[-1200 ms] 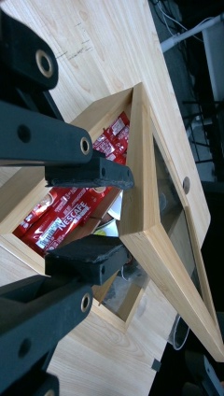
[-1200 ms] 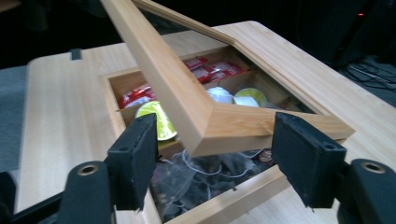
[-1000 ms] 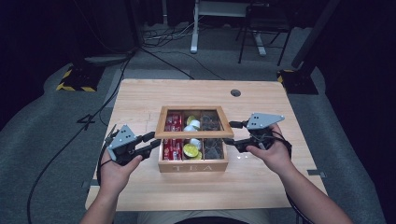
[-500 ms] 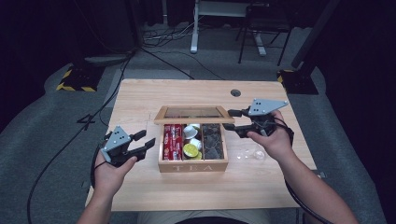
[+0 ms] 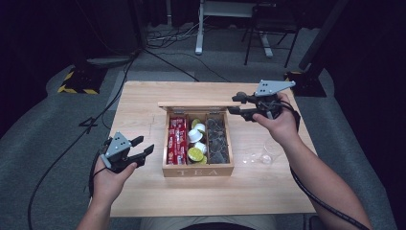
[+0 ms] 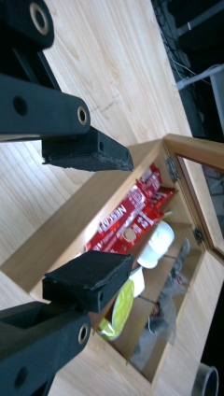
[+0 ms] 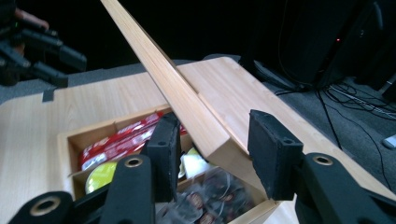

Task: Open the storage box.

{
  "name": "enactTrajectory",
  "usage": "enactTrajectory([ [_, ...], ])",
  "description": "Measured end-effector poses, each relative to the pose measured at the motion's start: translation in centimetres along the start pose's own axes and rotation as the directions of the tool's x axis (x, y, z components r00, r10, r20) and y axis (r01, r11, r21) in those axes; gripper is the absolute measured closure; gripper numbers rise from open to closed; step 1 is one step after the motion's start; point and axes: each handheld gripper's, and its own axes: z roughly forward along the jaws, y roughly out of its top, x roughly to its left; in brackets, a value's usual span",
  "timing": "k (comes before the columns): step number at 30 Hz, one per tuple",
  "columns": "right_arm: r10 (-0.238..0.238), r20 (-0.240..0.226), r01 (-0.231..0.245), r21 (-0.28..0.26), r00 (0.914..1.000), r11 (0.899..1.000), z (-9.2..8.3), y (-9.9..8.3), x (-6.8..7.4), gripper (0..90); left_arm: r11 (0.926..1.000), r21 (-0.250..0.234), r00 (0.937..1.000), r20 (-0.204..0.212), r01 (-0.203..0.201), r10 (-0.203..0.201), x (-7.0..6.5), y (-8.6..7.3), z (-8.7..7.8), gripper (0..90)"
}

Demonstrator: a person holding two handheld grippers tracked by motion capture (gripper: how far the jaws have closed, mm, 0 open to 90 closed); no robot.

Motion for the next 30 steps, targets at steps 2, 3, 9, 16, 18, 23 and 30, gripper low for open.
enactTrajectory([
  [2,0.005,0.006,-0.005,-0.006,1.0,1.0,0.1,0.4,-0.6,56.1,1.0,0.005,1.0,0.0,0.007,-0.007,0.3,-0.1,0.3,48.0],
  [3,-0.001,0.009,0.001,-0.009,1.0,1.0,0.2,0.6,-0.8,56.2,0.9999,0.007,0.9999,0.0,0.011,-0.011,0.4,-0.1,0.4,47.4],
  [9,0.016,0.039,-0.015,-0.032,0.9991,0.999,0.6,1.6,-2.6,59.0,0.9997,0.018,0.9997,0.014,0.019,-0.019,0.7,-0.3,1.3,46.1],
  [16,0.044,0.08,-0.04,-0.051,0.9958,0.998,1.5,2.5,-4.9,62.6,0.9994,0.012,0.9994,0.015,0.032,-0.032,1.1,-0.4,1.5,46.2],
  [18,0.054,0.087,-0.049,-0.059,0.9947,0.997,1.8,2.6,-5.4,62.9,0.9995,0.015,0.9995,0.014,0.029,-0.029,1.3,-0.5,1.5,46.3],
  [23,0.07,0.114,-0.061,-0.075,0.991,0.995,2.6,3.0,-6.6,63.8,0.9988,0.022,0.9989,0.009,0.045,-0.045,1.4,-1.0,1.4,46.4],
  [30,0.077,0.142,-0.069,-0.059,0.9869,0.996,3.6,3.7,-8.3,63.6,0.9986,0.03,0.9989,-0.017,0.043,-0.043,1.2,-1.6,0.5,45.6],
])
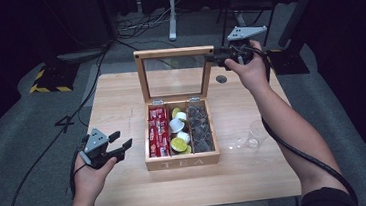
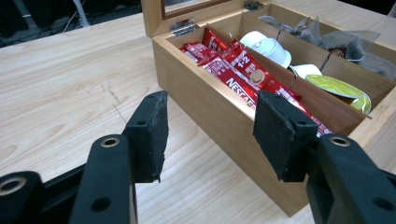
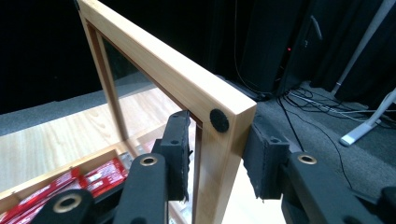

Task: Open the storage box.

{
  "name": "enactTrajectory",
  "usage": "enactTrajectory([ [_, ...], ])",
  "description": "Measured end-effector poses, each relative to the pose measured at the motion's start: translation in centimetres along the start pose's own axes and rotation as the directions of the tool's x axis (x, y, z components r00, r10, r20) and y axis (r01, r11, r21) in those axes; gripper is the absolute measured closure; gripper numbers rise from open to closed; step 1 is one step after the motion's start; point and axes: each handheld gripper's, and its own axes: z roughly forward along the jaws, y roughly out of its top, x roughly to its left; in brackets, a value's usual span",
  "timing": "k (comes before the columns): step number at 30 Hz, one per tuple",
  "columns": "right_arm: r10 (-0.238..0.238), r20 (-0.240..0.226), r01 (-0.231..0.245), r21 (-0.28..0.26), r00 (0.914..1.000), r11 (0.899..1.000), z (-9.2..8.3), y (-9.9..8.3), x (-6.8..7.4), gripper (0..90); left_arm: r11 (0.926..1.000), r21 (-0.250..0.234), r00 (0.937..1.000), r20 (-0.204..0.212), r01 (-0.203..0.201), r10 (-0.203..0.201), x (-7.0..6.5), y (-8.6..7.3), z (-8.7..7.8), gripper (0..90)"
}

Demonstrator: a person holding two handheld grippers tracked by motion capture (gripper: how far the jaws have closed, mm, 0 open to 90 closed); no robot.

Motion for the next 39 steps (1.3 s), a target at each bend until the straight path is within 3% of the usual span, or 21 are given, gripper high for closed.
enactTrajectory([
  [8,0.038,0.021,-0.037,-0.008,0.9991,0.999,1.9,0.2,-2.1,62.2,0.9987,0.021,0.9985,-0.029,0.046,-0.046,0.8,-1.2,-0.7,43.4],
  [16,0.048,0.055,-0.049,0.028,0.9974,0.998,3.6,0.5,-3.8,61.1,0.9978,0.042,0.9985,-0.019,0.052,-0.051,0.9,-1.6,0.0,43.2],
  [27,0.109,0.086,-0.113,0.045,0.9903,0.993,6.2,0.2,-5.9,59.3,0.9959,0.046,0.9969,-0.007,0.078,-0.078,1.7,-2.0,0.6,43.0],
  [32,0.113,0.095,-0.118,0.046,0.989,0.992,6.3,0.1,-5.9,57.3,0.9958,0.043,0.9967,0.003,0.081,-0.081,1.8,-1.9,0.9,42.4],
  [39,0.131,0.104,-0.134,0.023,0.9859,0.991,4.8,0.1,-5.5,41.2,0.9953,0.048,0.9964,0.007,0.084,-0.084,1.8,-1.9,1.0,40.7],
])
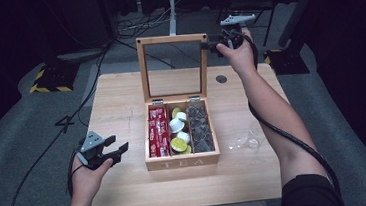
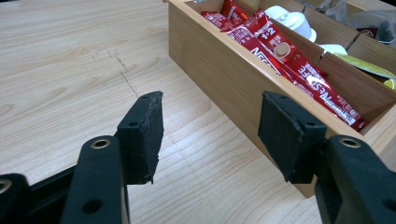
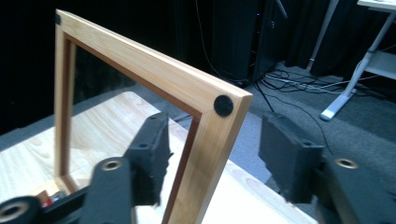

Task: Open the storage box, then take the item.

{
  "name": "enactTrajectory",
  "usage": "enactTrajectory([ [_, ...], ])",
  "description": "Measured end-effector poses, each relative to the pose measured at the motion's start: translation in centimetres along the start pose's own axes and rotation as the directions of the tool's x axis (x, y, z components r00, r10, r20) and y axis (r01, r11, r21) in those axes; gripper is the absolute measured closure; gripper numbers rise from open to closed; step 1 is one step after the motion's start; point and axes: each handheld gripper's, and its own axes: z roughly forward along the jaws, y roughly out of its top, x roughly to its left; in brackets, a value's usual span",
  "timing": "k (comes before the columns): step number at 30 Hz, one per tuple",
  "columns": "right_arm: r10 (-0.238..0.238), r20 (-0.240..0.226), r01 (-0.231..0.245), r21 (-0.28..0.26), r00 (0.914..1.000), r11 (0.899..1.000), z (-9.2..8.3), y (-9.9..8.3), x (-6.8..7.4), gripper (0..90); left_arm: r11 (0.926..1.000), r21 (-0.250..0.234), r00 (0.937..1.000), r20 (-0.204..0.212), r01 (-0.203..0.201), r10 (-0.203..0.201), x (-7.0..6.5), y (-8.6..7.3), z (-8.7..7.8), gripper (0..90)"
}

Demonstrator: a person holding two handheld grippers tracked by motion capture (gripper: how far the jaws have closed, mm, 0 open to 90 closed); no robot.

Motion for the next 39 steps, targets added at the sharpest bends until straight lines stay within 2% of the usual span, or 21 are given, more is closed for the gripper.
enactTrajectory([
  [3,-0.013,0.0,0.013,-0.004,0.9999,1.0,-0.7,-0.1,0.3,39.7,1.0,0.004,1.0,-0.001,0.0,0.0,0.0,0.0,0.1,40.5],
  [7,-0.03,-0.018,0.03,-0.021,0.9994,0.999,-2.9,-0.3,1.5,38.3,0.9999,0.011,1.0,0.001,0.005,-0.005,0.2,-0.1,0.3,39.7],
  [8,-0.03,-0.018,0.03,-0.021,0.9994,0.999,-2.9,-0.3,1.5,38.3,0.9999,0.011,1.0,-0.001,0.006,-0.006,0.2,-0.1,0.3,39.7],
  [14,-0.06,-0.083,0.058,-0.024,0.9948,0.998,-6.2,-1.1,3.7,38.5,0.9999,0.015,1.0,0.001,0.008,-0.008,0.3,0.1,0.7,39.5],
  [18,-0.053,-0.122,0.051,-0.019,0.991,0.999,-8.1,-2.3,5.1,38.5,0.9997,0.023,1.0,0.009,0.002,-0.003,0.1,0.2,1.1,39.5],
  [23,-0.036,-0.159,0.037,0.001,0.9866,0.999,-9.6,-4.5,6.7,38.9,0.9993,0.037,0.9999,0.009,-0.011,0.011,0.1,0.3,1.7,39.2],
  [24,-0.036,-0.159,0.037,0.001,0.9866,0.999,-9.6,-4.5,6.7,38.9,0.9989,0.042,0.9998,0.004,-0.021,0.02,0.1,0.3,1.7,39.2],
  [28,-0.024,-0.166,0.029,0.032,0.9858,0.999,-10.1,-6.4,8.0,39.4,0.9981,0.061,1.0,0.003,-0.01,0.009,0.7,0.2,2.2,37.2],
  [29,-0.024,-0.166,0.029,0.032,0.9858,0.999,-10.1,-6.4,8.0,39.4,0.9973,0.073,1.0,0.002,-0.006,0.006,0.8,0.0,2.4,37.2],
  [33,-0.025,-0.161,0.038,0.077,0.9866,0.996,-9.8,-7.9,8.7,39.8,0.9908,0.135,0.9999,-0.004,-0.009,0.009,1.3,-0.7,3.3,36.2],
  [36,0.006,-0.181,0.015,0.114,0.9834,0.993,-9.0,-9.7,9.2,40.2,0.9839,0.178,1.0,0.004,0.005,-0.006,1.8,-1.4,3.9,34.9],
  [37,0.006,-0.181,0.015,0.114,0.9834,0.993,-9.0,-9.7,9.2,40.2,0.9839,0.178,1.0,0.004,0.005,-0.006,1.8,-1.4,3.9,34.1],
  [39,0.029,-0.19,-0.002,0.144,0.9814,0.99,-8.4,-10.9,9.7,40.2,0.9802,0.198,1.0,0.001,0.007,-0.008,2.0,-1.6,4.2,33.7],
])
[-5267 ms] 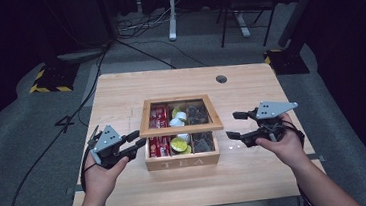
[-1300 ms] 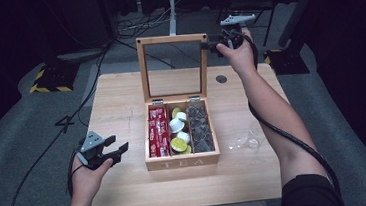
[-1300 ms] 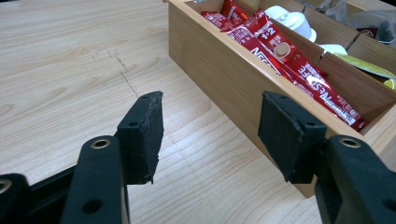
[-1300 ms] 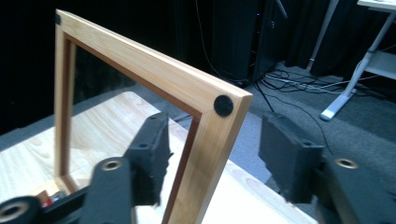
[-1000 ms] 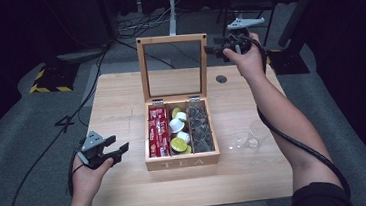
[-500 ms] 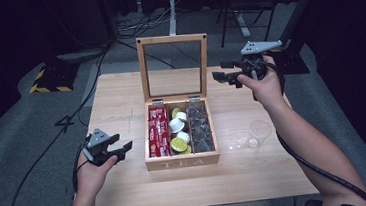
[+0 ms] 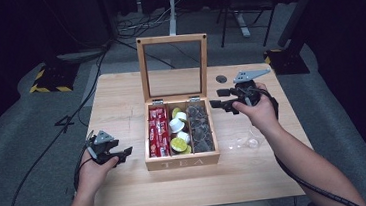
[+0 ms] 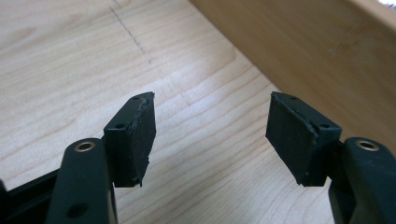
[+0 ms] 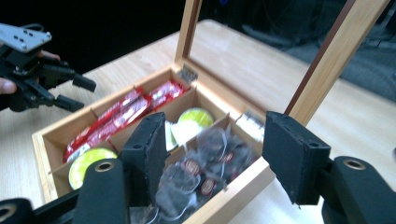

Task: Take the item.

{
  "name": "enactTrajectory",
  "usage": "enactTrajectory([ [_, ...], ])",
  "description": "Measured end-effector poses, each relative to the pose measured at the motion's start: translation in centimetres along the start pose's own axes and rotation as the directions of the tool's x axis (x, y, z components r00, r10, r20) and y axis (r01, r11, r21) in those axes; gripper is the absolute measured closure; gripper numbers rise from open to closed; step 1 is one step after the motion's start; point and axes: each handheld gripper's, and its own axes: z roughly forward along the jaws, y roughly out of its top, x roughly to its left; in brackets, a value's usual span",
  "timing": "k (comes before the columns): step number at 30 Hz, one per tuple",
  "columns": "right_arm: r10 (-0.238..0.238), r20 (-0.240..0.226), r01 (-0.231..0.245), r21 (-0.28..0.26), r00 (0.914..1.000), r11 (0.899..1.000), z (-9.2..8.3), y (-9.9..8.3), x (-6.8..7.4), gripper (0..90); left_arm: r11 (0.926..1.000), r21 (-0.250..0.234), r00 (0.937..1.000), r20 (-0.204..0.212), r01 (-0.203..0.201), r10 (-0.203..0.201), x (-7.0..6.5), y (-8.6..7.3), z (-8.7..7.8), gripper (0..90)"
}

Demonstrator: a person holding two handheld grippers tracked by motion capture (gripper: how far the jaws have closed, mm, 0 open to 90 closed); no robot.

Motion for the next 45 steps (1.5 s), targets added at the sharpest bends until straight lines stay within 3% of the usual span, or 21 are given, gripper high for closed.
enactTrajectory([
  [11,-0.008,-0.068,0.013,0.081,0.9977,0.997,2.4,-2.3,2.1,39.0,0.998,0.06,0.9997,-0.022,0.016,-0.015,0.1,-1.0,1.1,30.4],
  [21,-0.062,-0.123,0.081,0.159,0.9905,0.984,4.6,-4.0,4.0,42.1,0.9986,0.043,0.9988,-0.036,-0.03,0.032,-0.1,-1.3,1.5,25.6],
  [31,-0.095,-0.11,0.119,0.241,0.9895,0.963,6.1,-5.2,4.5,50.5,0.9988,0.026,0.9983,-0.04,-0.042,0.043,-0.2,-1.5,1.6,22.8],
  [39,-0.109,-0.115,0.136,0.261,0.9874,0.956,6.8,-5.7,4.7,50.7,0.9986,0.029,0.998,-0.045,-0.043,0.045,-0.2,-1.4,1.7,22.7],
  [40,-0.111,-0.116,0.138,0.267,0.9871,0.954,6.9,-5.8,4.8,50.9,0.9987,0.028,0.998,-0.045,-0.043,0.045,-0.2,-1.4,1.7,22.7],
  [41,-0.12,-0.127,0.153,0.29,0.9846,0.945,7.2,-6.0,4.9,53.0,0.9986,0.028,0.9979,-0.046,-0.044,0.046,-0.2,-1.4,1.7,22.7],
  [45,-0.149,-0.136,0.184,0.301,0.9794,0.936,7.4,-6.4,5.3,60.4,0.9986,0.029,0.998,-0.045,-0.044,0.045,-0.2,-1.4,1.7,22.7],
])
